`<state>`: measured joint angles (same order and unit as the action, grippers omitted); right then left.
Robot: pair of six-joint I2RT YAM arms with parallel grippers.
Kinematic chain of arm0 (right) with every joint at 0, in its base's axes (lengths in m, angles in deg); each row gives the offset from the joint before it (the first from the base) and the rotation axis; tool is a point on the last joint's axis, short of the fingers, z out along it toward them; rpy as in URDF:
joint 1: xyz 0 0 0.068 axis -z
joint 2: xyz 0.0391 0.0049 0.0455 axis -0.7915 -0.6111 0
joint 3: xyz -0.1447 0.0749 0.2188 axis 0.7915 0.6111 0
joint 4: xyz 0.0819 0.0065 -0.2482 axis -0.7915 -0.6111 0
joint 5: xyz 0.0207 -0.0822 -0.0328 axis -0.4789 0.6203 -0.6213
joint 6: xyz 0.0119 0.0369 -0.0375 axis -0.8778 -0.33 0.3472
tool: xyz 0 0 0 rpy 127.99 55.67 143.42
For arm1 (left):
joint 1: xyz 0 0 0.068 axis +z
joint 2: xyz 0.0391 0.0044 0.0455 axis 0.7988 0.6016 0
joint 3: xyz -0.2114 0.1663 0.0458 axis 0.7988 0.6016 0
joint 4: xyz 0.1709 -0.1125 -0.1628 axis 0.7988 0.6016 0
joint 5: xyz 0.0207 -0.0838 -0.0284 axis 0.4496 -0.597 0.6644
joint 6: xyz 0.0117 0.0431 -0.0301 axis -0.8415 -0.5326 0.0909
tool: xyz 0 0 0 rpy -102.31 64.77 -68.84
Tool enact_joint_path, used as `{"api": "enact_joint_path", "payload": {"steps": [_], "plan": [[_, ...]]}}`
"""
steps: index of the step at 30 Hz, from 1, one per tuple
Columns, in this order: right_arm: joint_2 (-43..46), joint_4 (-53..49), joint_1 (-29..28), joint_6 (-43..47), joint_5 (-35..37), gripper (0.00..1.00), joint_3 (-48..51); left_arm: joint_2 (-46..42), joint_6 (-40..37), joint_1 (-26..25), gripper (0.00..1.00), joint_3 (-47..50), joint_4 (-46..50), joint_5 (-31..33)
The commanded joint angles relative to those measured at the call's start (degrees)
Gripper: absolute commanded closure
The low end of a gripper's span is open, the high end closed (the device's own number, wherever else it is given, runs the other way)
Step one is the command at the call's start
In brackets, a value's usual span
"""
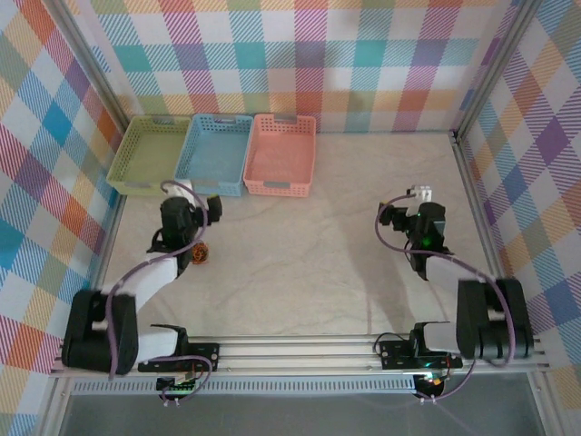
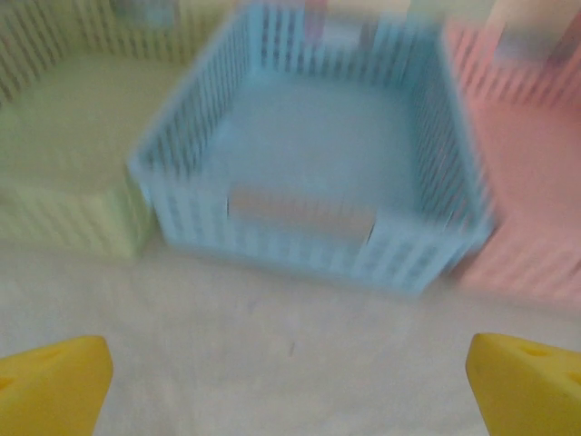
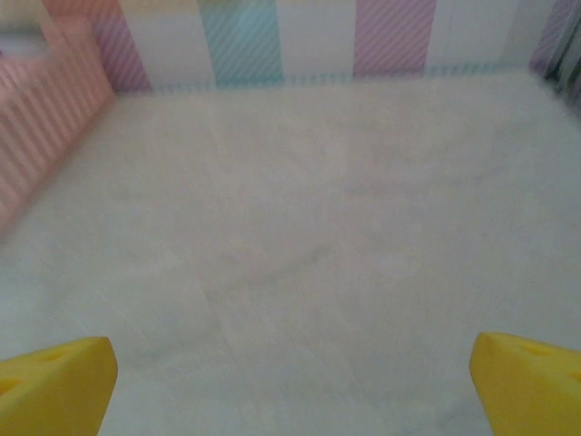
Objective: Untangle the cables
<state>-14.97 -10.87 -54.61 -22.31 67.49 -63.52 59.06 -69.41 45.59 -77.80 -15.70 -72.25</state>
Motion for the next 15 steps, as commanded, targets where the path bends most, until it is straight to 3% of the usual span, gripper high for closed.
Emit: {"api": "enact_joint_path", "payload": {"steps": [1, 3, 4, 8, 12, 15], "plan": [[10.36, -11.06, -0.35, -5.72, -1.69, 0.0, -4.03, -6.17, 6.43, -0.31, 0.0, -7.23, 12.11, 2.56], [15.57, -14.11, -0.34, -11.11, -5.17, 0.01, -4.81, -7.22, 15.81, 0.21, 0.0, -11.55, 17.58, 9.26], [17.24, -15.02, -0.35, -13.16, -6.78, 0.02, -5.01, -6.94, 17.33, 1.37, 0.0, -13.67, 19.67, 8.66], [22.13, -19.56, -0.35, -20.24, -14.49, 0.08, -5.62, 2.33, 16.09, 5.98, 0.0, -27.3, 31.54, 7.11], [24.45, -23.18, -0.56, -21.59, -18.65, 0.1, -5.6, 17.92, 18.04, 11.65, 0.0, -43.51, 43.0, -3.42], [25.12, -23.9, -0.73, -23.28, -19.08, 0.12, -4.64, 29.57, 16.33, 13.25, 0.02, -56.07, 48.9, -7.87]]}}
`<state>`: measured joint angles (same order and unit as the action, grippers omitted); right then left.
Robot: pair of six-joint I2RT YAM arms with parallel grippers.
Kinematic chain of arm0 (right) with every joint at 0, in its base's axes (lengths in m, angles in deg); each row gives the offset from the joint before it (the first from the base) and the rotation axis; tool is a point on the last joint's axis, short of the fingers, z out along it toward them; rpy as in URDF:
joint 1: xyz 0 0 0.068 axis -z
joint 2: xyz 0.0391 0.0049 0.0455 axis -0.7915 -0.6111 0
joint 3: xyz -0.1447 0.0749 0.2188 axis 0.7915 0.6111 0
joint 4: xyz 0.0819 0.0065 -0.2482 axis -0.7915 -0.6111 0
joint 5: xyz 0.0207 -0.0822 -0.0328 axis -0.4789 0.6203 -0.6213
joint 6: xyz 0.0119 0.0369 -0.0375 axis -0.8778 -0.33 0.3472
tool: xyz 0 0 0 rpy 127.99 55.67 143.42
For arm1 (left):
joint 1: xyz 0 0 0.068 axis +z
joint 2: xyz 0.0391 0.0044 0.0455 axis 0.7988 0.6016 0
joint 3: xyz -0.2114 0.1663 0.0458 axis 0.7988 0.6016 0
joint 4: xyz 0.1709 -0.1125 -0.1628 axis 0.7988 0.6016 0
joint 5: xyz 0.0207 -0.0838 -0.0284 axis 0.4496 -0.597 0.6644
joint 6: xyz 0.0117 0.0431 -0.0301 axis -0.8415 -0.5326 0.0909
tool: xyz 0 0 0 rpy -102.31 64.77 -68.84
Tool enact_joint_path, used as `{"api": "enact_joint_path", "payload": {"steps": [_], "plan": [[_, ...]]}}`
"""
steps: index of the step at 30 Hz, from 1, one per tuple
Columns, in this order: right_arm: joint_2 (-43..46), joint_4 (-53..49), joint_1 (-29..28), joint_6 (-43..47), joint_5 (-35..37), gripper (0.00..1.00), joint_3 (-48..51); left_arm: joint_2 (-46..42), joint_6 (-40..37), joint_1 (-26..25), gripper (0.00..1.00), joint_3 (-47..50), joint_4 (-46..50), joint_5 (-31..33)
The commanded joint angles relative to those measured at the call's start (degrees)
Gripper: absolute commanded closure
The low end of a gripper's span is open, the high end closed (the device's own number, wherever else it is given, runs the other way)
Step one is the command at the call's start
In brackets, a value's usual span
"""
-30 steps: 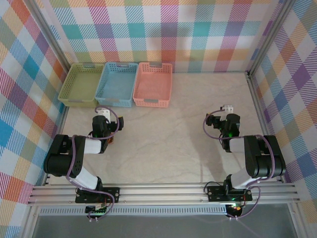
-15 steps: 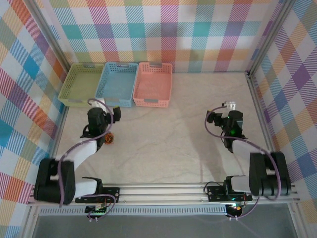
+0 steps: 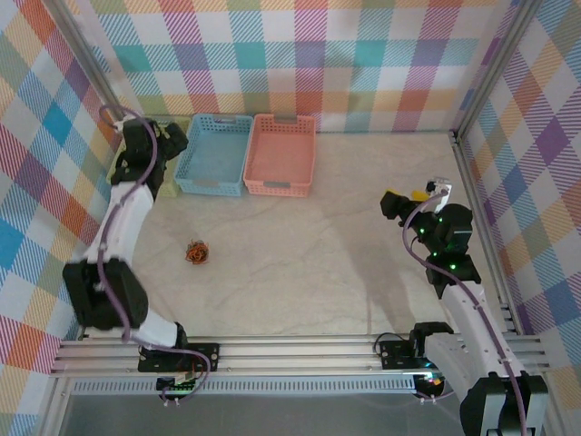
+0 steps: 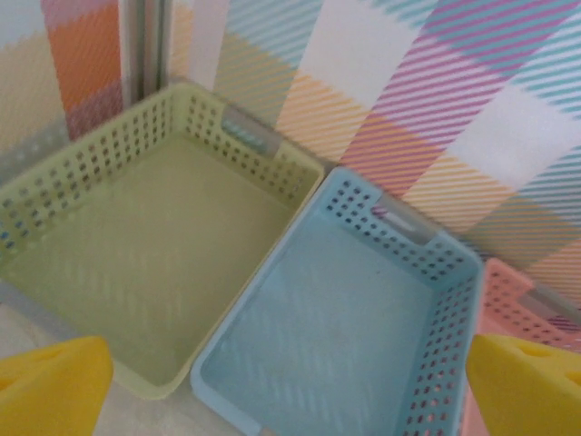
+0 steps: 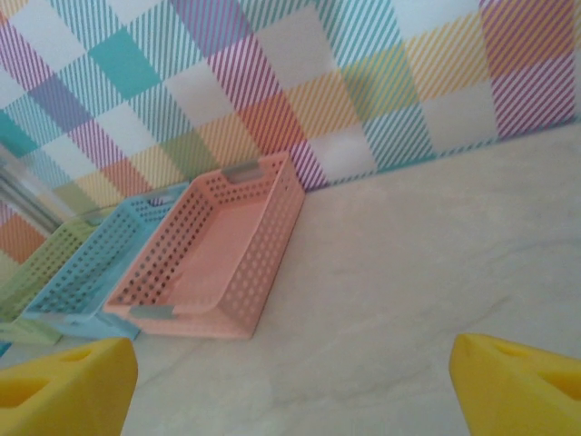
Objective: Untangle the cables
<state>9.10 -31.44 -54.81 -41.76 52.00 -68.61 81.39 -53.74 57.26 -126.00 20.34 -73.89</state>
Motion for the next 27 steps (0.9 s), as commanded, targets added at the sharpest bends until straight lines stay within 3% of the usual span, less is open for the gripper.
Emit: {"api": "enact_joint_path", "payload": {"steps": [1, 6, 9, 17, 27], "plan": [[1.1, -3.07, -0.64, -4.24, -4.54, 0.12, 0.78, 10.81, -0.3, 1.76, 0.03, -12.89, 16.23, -5.9], [0.93, -2.64, -2.16, -5.33, -6.32, 0.13, 1.99, 28.29, -2.09, 3.82, 0.08, -36.37, 30.83, -9.35], [1.0, -2.93, -2.54, -5.86, -6.2, 0.13, 2.39, 34.3, -2.1, 4.07, 0.12, -45.02, 35.87, -9.45], [0.38, -1.54, -3.41, -7.7, -7.1, 0.13, 3.34, 44.29, -0.68, 3.97, 0.19, -56.4, 43.46, -10.02], [-0.93, -0.19, -3.85, -9.22, -6.89, 0.13, 4.29, 48.34, -0.93, 2.94, 0.2, -55.44, 42.66, -5.1]]}}
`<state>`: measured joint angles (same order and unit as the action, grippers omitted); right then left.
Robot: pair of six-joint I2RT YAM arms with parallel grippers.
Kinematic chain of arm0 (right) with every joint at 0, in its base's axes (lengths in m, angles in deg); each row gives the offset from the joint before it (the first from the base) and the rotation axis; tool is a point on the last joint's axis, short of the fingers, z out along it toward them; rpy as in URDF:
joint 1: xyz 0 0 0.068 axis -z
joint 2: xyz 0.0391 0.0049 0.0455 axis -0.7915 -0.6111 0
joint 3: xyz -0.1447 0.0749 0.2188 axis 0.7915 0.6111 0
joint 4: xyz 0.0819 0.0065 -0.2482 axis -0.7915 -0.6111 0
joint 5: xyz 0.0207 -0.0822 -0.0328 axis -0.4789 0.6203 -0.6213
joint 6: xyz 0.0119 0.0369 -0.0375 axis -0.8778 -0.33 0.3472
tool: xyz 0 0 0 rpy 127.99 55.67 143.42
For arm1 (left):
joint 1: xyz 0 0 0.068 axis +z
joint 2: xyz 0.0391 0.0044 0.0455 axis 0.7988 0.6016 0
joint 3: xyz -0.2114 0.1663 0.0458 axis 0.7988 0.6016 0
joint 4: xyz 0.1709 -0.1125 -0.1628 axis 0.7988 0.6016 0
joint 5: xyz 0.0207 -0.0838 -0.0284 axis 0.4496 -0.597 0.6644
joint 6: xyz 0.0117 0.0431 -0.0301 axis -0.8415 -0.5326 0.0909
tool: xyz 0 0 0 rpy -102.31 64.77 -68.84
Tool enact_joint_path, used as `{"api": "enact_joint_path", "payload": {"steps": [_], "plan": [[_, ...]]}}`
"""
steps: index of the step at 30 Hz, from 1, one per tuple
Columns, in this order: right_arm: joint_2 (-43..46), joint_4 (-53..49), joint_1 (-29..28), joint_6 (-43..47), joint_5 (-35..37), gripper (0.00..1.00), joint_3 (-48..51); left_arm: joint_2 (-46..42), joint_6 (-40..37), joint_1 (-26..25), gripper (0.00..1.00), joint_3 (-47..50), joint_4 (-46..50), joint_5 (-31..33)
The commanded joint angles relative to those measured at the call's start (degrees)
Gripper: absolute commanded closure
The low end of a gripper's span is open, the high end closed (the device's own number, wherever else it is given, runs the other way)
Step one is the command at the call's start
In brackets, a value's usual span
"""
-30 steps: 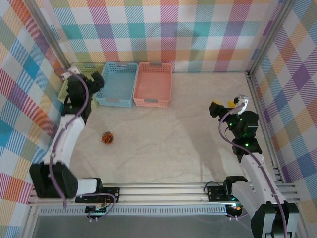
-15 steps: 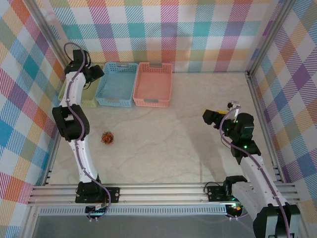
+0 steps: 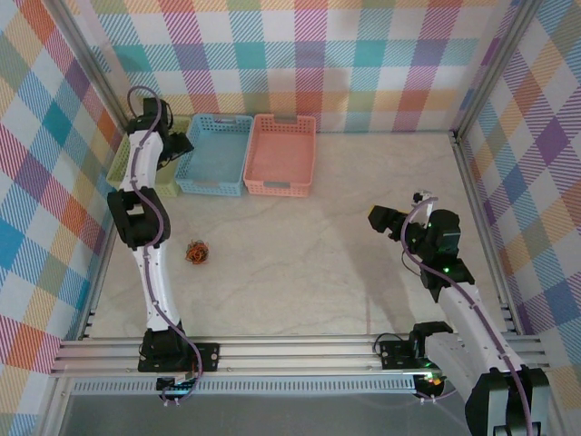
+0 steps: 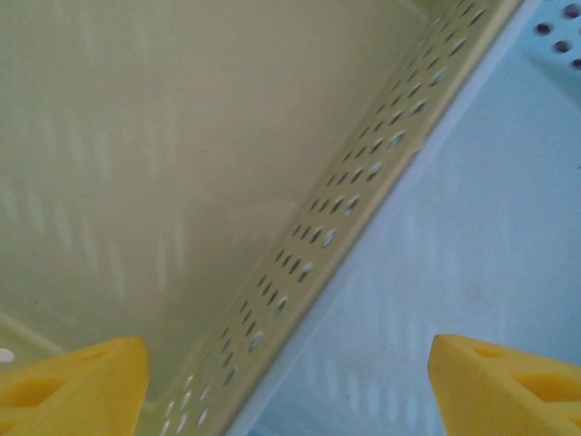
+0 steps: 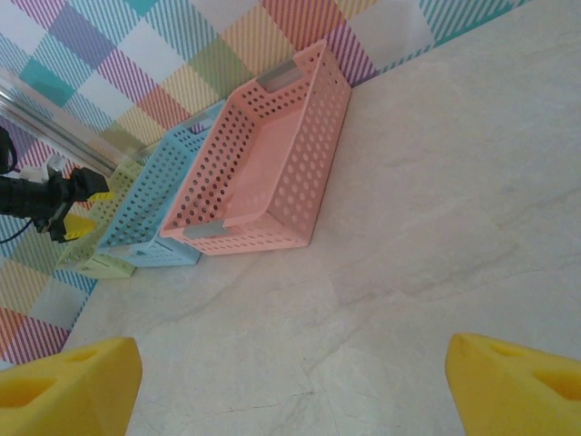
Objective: Untangle the cables
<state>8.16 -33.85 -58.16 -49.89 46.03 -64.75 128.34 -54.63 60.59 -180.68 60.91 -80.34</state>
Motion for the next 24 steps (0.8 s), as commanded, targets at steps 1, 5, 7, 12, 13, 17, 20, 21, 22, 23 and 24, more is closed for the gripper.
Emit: {"api": "enact_joint_path", "payload": {"steps": [1, 5, 7, 12, 13, 17, 20, 21, 22, 23, 24], "plan": [[0.04, 2.25, -0.51, -1.18, -0.89, 0.13, 0.43, 1.77, 0.08, -0.43, 0.21, -0.68, 2.19, 1.05], [0.08, 2.2, -0.58, -1.27, -0.88, 0.13, 0.46, 3.69, 0.07, -1.04, 0.28, -1.33, 3.08, -0.48], [0.1, 2.21, -0.57, -1.28, -0.96, 0.13, 0.4, 4.14, -0.02, -1.46, 0.31, -1.55, 3.31, -0.36], [0.26, 2.17, -0.68, -1.27, -0.87, 0.13, 0.44, 4.25, -1.16, -2.68, 0.42, -1.98, 4.23, 0.34], [0.33, 2.21, -0.66, -1.32, -0.87, 0.13, 0.4, 4.29, -1.47, -2.95, 0.43, -1.9, 4.35, 0.52], [0.18, 2.23, -0.75, -1.51, -0.96, 0.12, 0.5, 4.15, -2.44, -4.01, 0.59, -2.25, 4.72, -0.06], [0.23, 2.39, -0.77, -1.86, -0.8, 0.12, 0.58, 4.12, -3.79, -5.45, 0.69, -2.16, 4.76, 0.53], [0.18, 2.46, -0.74, -1.97, -0.84, 0.12, 0.7, 4.2, -4.18, -5.93, 0.73, -1.99, 4.89, 0.54], [0.18, 2.51, -0.8, -2.03, -0.87, 0.12, 0.69, 4.39, -4.5, -6.39, 0.77, -2.07, 4.97, 0.48], [0.24, 2.6, -0.85, -2.12, -0.87, 0.12, 0.69, 4.49, -4.82, -6.87, 0.81, -2.02, 5.07, 0.32], [0.25, 2.54, -0.85, -2.16, -0.96, 0.12, 0.69, 4.5, -5.12, -7.37, 0.85, -2.03, 5.2, 0.31]]}}
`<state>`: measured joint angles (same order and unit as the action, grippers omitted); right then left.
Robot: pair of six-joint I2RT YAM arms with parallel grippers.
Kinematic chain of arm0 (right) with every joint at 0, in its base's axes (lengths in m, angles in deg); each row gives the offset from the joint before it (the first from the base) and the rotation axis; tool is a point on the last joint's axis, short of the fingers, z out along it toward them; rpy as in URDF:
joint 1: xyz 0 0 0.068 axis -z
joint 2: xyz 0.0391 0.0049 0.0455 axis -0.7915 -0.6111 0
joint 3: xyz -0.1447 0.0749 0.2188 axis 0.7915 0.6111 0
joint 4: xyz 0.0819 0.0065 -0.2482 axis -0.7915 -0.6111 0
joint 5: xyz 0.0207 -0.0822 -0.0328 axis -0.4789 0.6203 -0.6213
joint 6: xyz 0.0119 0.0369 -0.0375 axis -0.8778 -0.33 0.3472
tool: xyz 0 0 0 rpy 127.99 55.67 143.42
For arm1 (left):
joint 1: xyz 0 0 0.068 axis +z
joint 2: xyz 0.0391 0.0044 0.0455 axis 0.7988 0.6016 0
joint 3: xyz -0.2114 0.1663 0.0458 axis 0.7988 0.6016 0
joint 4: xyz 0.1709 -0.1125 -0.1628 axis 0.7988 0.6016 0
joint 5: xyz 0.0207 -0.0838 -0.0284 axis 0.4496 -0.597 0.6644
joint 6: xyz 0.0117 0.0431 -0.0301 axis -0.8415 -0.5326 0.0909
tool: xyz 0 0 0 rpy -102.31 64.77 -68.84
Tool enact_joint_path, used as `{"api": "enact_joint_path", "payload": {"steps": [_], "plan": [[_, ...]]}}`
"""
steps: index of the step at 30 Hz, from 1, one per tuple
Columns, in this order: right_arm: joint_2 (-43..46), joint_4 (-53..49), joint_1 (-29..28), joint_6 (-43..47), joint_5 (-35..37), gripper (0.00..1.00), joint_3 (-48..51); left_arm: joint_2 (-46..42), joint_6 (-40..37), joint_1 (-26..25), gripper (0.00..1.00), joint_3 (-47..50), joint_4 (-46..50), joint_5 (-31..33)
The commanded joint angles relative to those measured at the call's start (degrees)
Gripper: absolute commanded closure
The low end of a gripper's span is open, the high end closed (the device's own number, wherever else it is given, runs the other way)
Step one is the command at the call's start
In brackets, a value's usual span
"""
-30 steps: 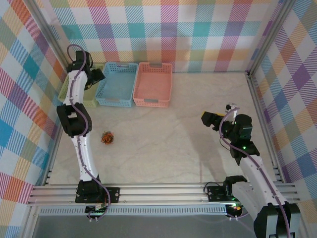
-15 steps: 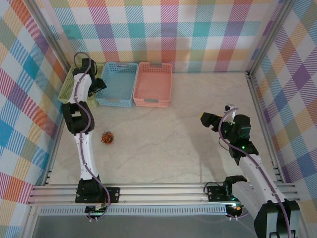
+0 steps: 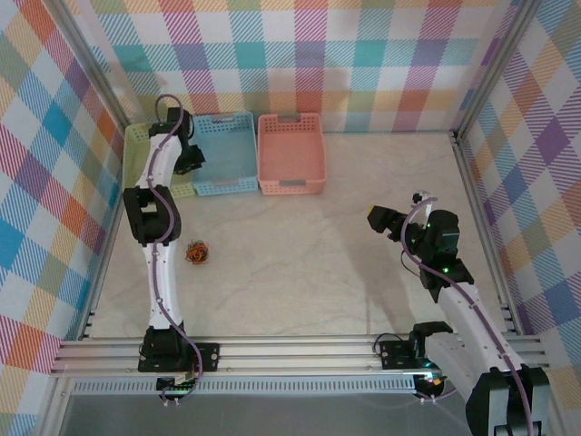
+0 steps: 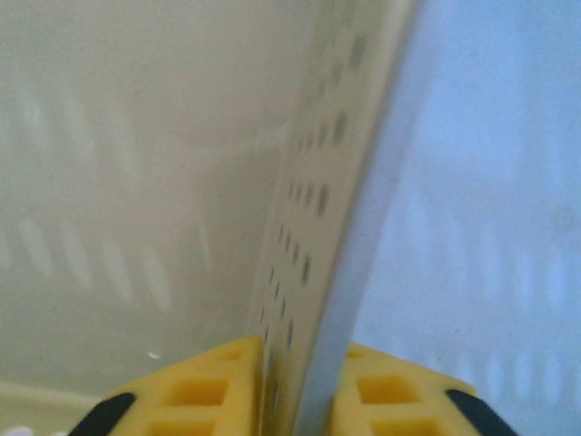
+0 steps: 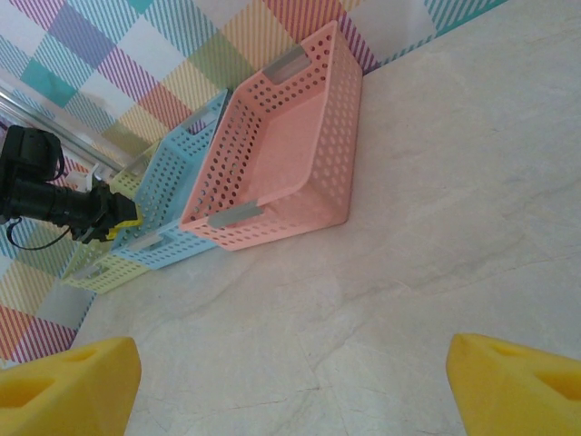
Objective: Untangle the cables
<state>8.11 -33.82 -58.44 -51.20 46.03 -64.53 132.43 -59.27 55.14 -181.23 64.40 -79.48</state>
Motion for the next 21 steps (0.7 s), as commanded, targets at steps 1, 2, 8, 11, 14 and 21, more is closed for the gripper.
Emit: {"api": "enact_joint_path", "payload": {"steps": [1, 2, 8, 11, 14, 21], "plan": [[0.31, 2.54, -0.58, -0.91, -0.97, 0.12, 0.51, 0.26, -0.94, -2.35, 0.89, -1.45, 1.75, -0.63], [0.31, 2.79, -0.58, -0.92, -0.97, 0.12, 0.54, 0.08, -1.54, -2.99, 0.94, -1.3, 1.82, -0.85], [-0.04, 3.91, -0.75, -1.3, -1.57, 0.13, 0.92, -1.02, -4.22, -8.04, 1.0, 0.69, 1.09, 0.1], [-0.04, 3.99, -0.75, -1.36, -1.53, 0.12, 0.97, -0.35, -5.04, -10.31, 1.0, -0.2, 1.9, -0.02], [-0.34, 4.29, -0.83, -1.54, -1.49, 0.12, 1.16, -0.29, -4.95, -12.29, 1.0, 0.16, 1.73, -0.52], [-1.31, 4.6, -0.88, -1.49, -1.36, 0.12, 1.17, 1.72, -4.6, -16.07, 1.0, -1.82, 1.66, -1.32]]}}
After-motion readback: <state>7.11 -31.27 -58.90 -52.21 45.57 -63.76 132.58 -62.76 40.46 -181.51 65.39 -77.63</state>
